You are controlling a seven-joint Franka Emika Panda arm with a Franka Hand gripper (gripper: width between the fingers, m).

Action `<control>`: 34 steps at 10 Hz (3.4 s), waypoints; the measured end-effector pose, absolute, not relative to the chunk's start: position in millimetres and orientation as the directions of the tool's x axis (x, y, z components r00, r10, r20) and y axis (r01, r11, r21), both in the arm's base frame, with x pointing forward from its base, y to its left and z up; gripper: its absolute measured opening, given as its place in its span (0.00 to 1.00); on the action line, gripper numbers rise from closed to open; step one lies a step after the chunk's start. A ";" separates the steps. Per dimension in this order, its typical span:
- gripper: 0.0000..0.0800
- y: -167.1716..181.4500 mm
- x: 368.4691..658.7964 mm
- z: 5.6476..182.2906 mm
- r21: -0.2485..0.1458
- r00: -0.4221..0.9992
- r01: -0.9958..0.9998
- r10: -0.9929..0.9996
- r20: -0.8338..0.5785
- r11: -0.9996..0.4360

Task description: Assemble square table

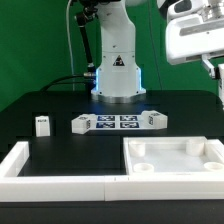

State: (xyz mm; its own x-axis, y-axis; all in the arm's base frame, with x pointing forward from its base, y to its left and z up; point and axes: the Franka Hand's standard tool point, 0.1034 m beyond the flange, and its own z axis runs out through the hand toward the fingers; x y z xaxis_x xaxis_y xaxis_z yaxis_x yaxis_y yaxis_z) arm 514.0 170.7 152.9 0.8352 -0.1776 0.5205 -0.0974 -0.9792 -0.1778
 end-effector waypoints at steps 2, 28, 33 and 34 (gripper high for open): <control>0.36 168.8 514.2 152.8 -0.168 0.835 -0.091 -0.167 0.524 -0.982; 0.36 118.1 598.7 125.6 -0.018 0.816 -0.016 -0.024 0.578 -1.000; 0.36 99.0 621.3 111.5 0.017 0.809 -0.020 -0.007 0.588 -1.000; 0.36 102.3 619.4 107.5 0.016 0.812 -0.018 -0.005 0.583 -1.000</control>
Offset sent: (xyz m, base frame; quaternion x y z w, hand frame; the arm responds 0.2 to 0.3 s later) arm -0.0155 -0.0273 -0.0148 0.0345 -0.0047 -0.0575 0.9977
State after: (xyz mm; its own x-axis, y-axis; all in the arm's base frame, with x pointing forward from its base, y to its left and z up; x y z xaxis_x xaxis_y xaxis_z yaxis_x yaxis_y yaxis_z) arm 619.4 102.3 107.5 0.8125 -0.0054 0.5830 -0.0177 -0.9997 0.0155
